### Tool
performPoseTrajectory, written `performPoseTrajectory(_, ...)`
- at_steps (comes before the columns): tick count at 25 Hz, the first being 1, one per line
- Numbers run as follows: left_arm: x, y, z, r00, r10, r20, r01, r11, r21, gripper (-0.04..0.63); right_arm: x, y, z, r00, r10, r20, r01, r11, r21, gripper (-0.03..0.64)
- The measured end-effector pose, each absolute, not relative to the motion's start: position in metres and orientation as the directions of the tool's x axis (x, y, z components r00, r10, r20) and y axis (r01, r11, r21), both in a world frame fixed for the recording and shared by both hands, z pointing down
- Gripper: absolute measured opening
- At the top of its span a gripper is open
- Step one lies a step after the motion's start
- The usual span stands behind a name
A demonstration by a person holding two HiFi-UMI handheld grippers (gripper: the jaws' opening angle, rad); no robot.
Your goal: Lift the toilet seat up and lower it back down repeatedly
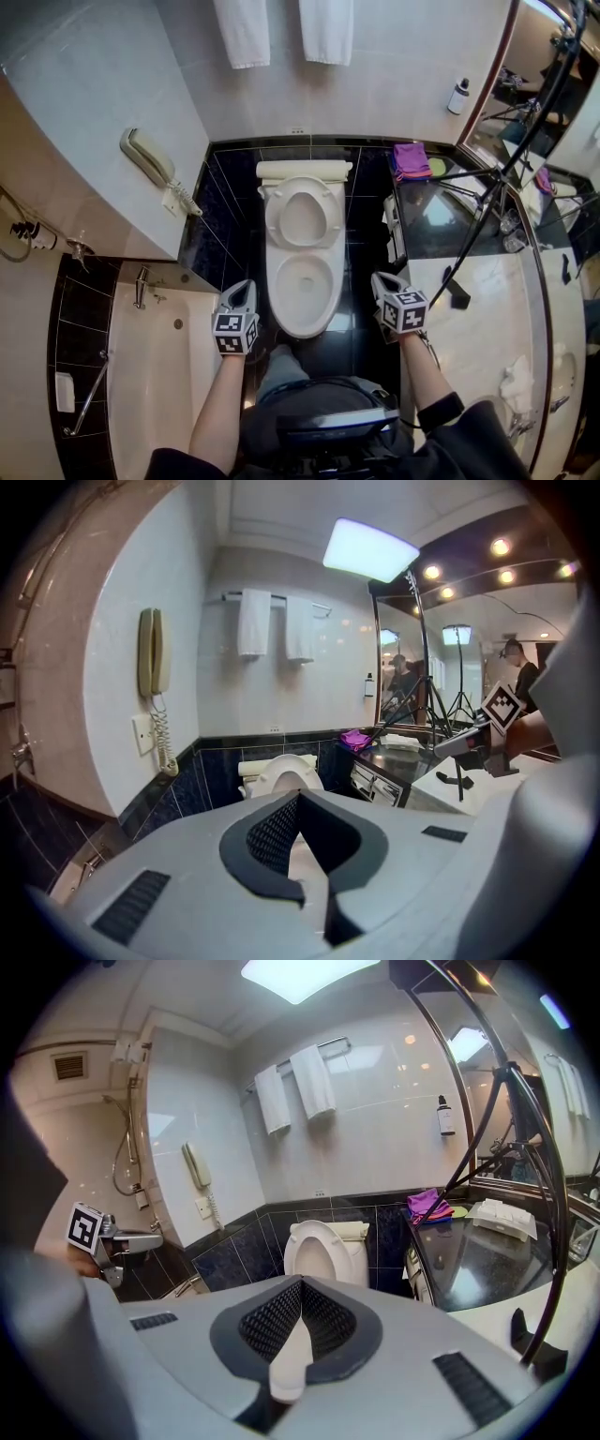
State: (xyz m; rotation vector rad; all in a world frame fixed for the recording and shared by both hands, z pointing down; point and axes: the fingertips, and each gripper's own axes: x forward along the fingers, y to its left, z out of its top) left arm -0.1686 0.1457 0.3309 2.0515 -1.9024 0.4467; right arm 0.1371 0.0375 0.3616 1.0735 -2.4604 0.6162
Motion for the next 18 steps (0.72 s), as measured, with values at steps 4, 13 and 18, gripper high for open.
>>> performPoseTrajectory(4,-0.171,0.148,0.336,0.056,-0.906,0.42,-0.998,-0.056,0.014,0.0,0.14,0.041,0.367,-0.63,-0.581,0.514,-0.757,0.607,-0.241,0.002)
performPoseTrajectory(13,-0.176,0.135,0.353,0.067,-0.884,0.462,-0.998,-0.065,0.021,0.0,0.127,0.029,0.381,-0.612,-0.567,0.552,-0.749,0.639,-0.174,0.027)
performPoseTrajectory(18,-0.178,0.107,0.373,0.108,-0.859,0.5,-0.994,-0.112,0.022,0.0,0.107,-0.003,0.395,-0.561,-0.581,0.59,-0.735,0.677,-0.032,0.029)
